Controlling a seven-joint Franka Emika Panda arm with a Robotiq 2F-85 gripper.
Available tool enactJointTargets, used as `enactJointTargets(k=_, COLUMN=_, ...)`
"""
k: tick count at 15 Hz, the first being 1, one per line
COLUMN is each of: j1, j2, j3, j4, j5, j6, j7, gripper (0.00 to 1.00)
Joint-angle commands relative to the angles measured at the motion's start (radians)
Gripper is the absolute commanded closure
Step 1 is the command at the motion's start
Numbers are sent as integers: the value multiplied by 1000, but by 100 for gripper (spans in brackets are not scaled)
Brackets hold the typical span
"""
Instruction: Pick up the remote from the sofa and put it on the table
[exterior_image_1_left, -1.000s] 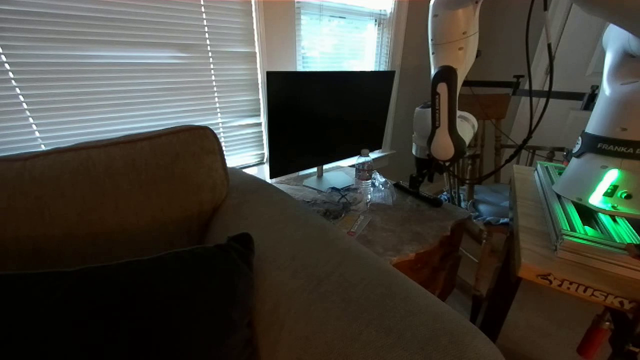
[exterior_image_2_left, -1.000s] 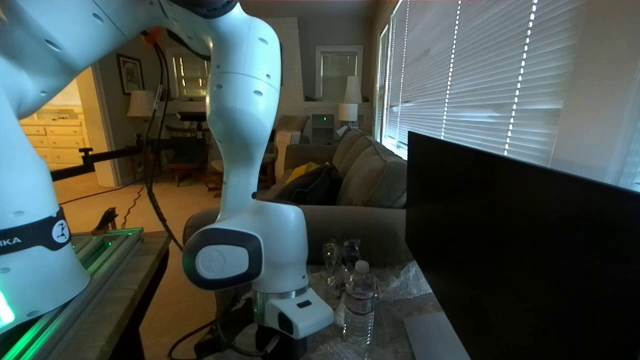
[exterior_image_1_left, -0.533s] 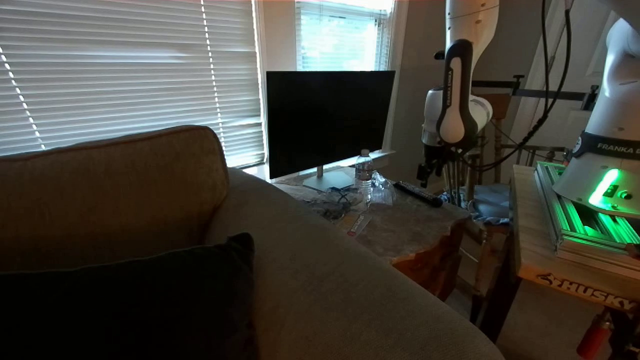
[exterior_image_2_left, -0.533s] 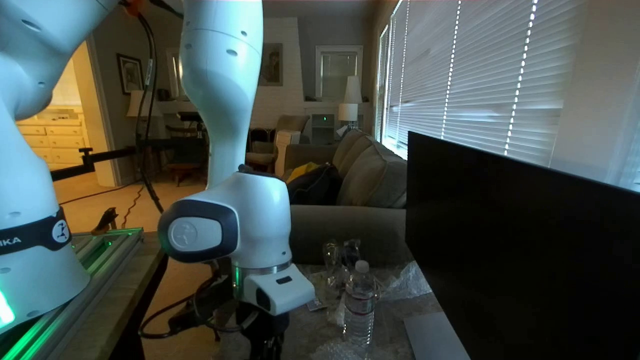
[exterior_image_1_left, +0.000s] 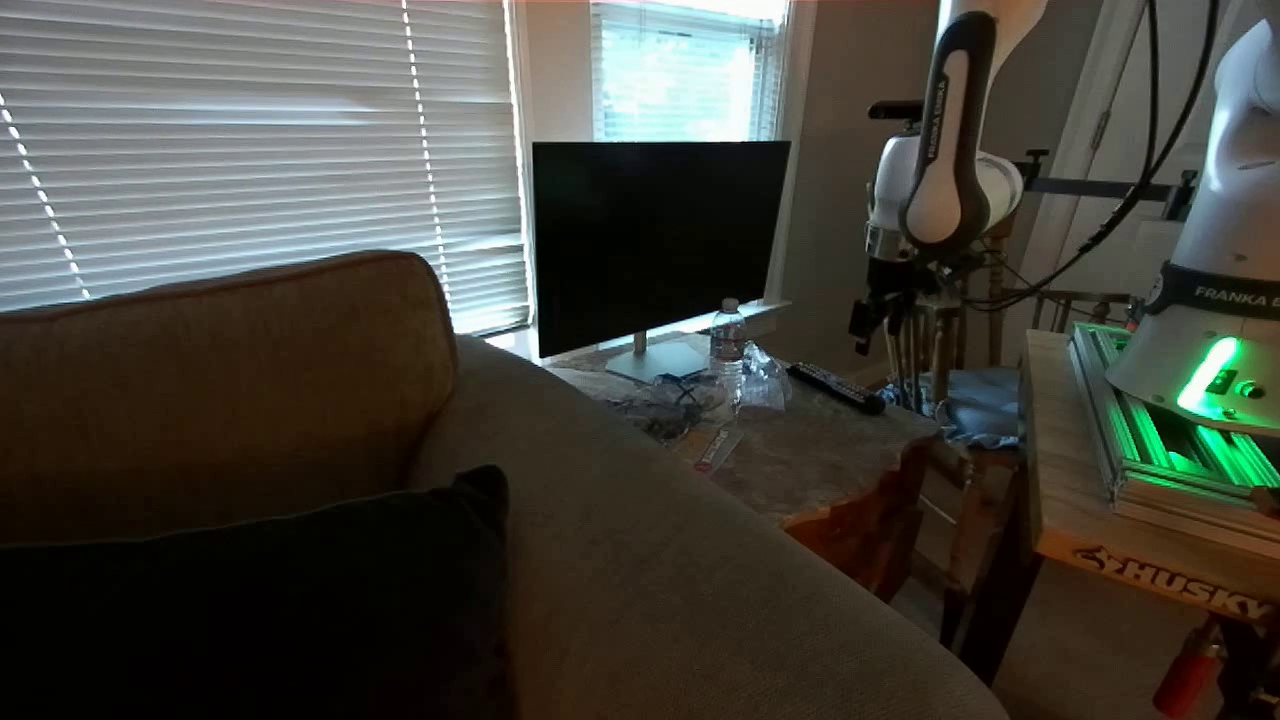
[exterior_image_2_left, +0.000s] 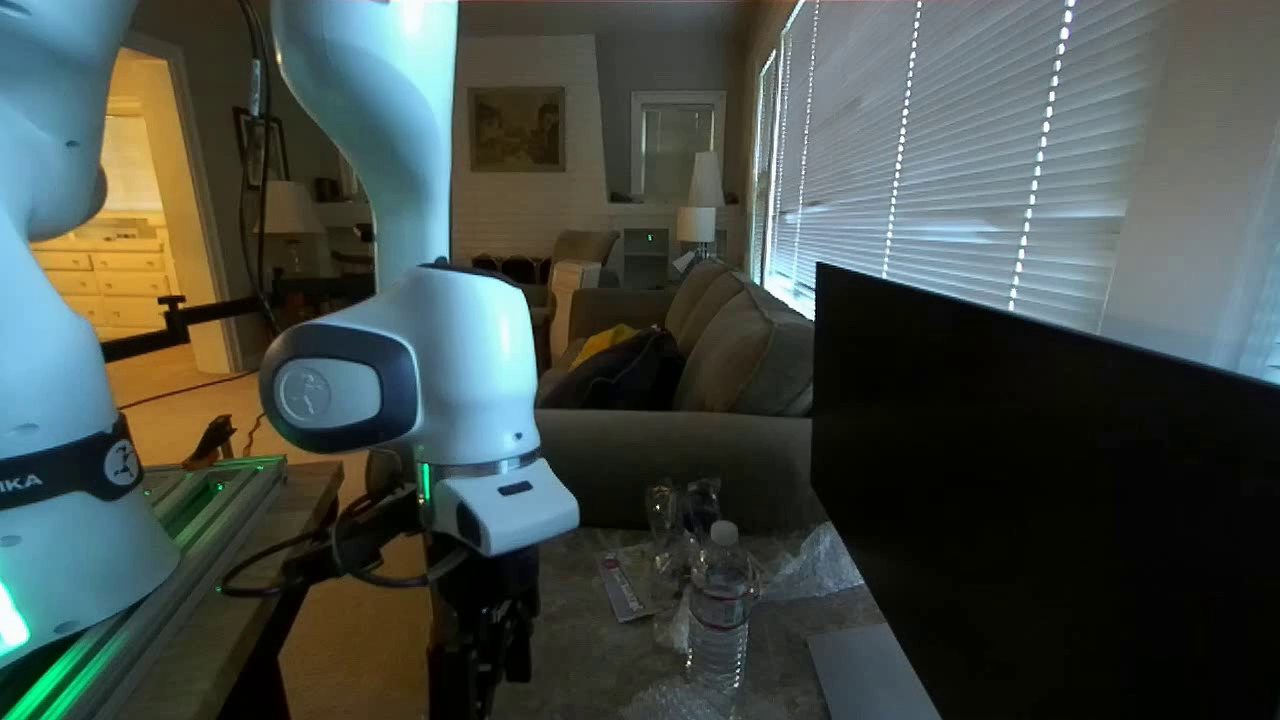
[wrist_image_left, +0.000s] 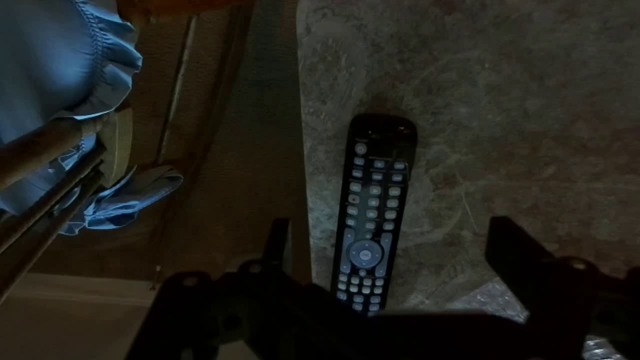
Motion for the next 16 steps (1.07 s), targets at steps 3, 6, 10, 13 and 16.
enactJointTargets(k=3, j1=-7, j2=-144, j3=3, j4=8, j5=17, j6=-126, j7=-29, gripper=0)
enactJointTargets(k=6, j1=25, j2=-230, j3=-31, j4=-29, j5=-5, j6=-171, j7=-22, gripper=0)
enactJointTargets(k=10, j1=56, j2=-319, j3=-69, j4=-61, j5=-41, j6=-213, j7=-14, gripper=0)
enactJointTargets(k=13, j1=35, j2=-323, j3=-44, j4=12, j5=-41, j6=-263, j7=-28, gripper=0)
enactJointTargets(k=16, j1=36, j2=-295, j3=-44, j4=14, j5=-32, j6=-227, j7=-16, gripper=0)
